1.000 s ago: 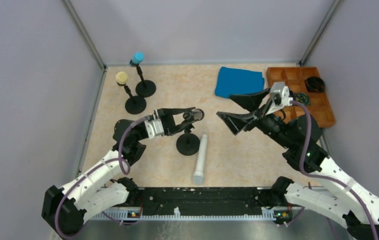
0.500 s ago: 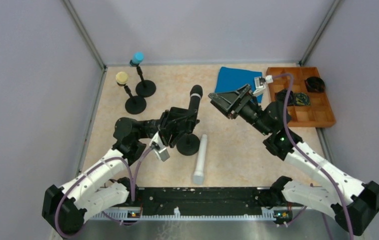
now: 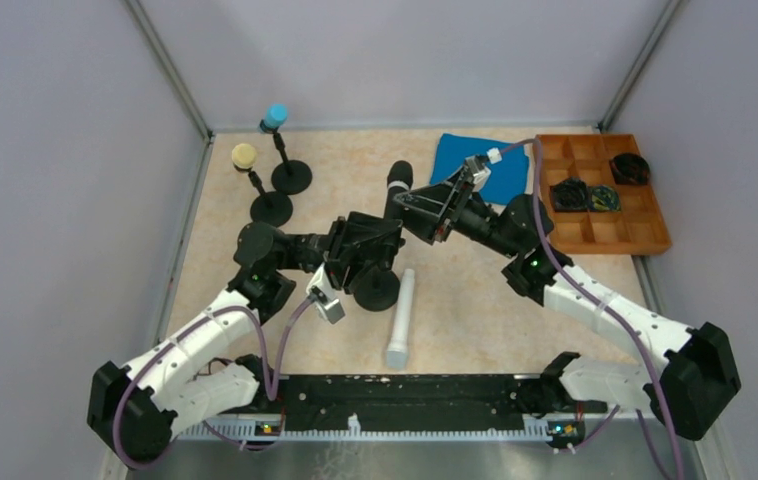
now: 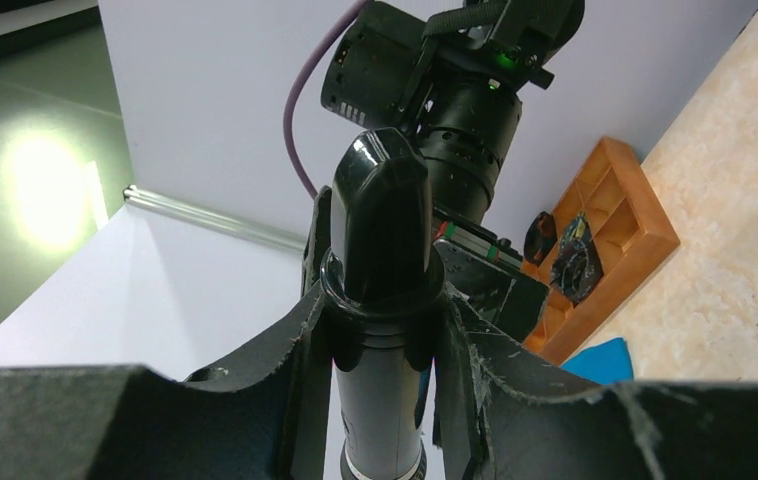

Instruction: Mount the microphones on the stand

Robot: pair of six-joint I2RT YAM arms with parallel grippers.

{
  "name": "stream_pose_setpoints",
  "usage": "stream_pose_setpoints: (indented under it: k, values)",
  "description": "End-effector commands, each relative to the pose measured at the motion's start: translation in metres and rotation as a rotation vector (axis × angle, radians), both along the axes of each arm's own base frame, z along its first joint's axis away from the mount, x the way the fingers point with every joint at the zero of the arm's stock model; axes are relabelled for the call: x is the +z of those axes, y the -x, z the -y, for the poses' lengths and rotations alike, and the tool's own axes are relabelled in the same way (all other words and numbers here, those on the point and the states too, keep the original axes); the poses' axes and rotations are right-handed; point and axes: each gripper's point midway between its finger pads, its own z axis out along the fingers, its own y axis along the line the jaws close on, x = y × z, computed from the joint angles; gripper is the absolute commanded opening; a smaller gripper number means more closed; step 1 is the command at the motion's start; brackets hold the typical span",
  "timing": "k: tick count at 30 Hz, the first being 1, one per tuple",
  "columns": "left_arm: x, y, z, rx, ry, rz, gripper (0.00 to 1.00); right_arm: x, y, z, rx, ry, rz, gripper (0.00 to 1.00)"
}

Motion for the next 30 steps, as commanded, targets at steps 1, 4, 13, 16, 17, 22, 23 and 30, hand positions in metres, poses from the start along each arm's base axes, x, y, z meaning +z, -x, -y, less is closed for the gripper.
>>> stream_pose_setpoints:
  k: [1,4,13,16,17,22,23,30]
  values:
    - [0.020,0.018,0.002,-0.074,0.023,0.137,0.00,0.020,0.003,-0.004,0.046,-0.059,0.037,0.66]
    - [0.017,0.019,0.002,-0.079,0.018,0.124,0.00,0.024,-0.002,-0.005,0.034,-0.081,0.052,0.48]
    - [-0.015,0.021,-0.009,-0.023,0.016,-0.032,0.96,0.035,-0.014,0.024,-0.136,-0.236,0.074,0.00]
    - [-0.032,0.027,-0.013,-0.034,-0.004,-0.134,0.98,0.044,-0.016,0.043,-0.222,-0.300,0.100,0.00]
    - [-0.035,0.028,-0.016,-0.032,-0.004,-0.170,0.98,0.047,-0.016,0.049,-0.259,-0.305,0.127,0.00]
    - [-0.030,0.029,-0.029,-0.008,0.059,-0.468,0.99,0.069,-0.016,0.087,-0.539,-0.201,0.439,0.00]
    - [-0.025,0.027,-0.031,-0.002,0.087,-0.544,0.99,0.073,-0.016,0.094,-0.595,-0.158,0.507,0.00]
    - [0.008,0.005,-0.040,0.014,0.269,-0.927,0.98,0.080,0.003,0.099,-0.745,0.102,1.072,0.00]
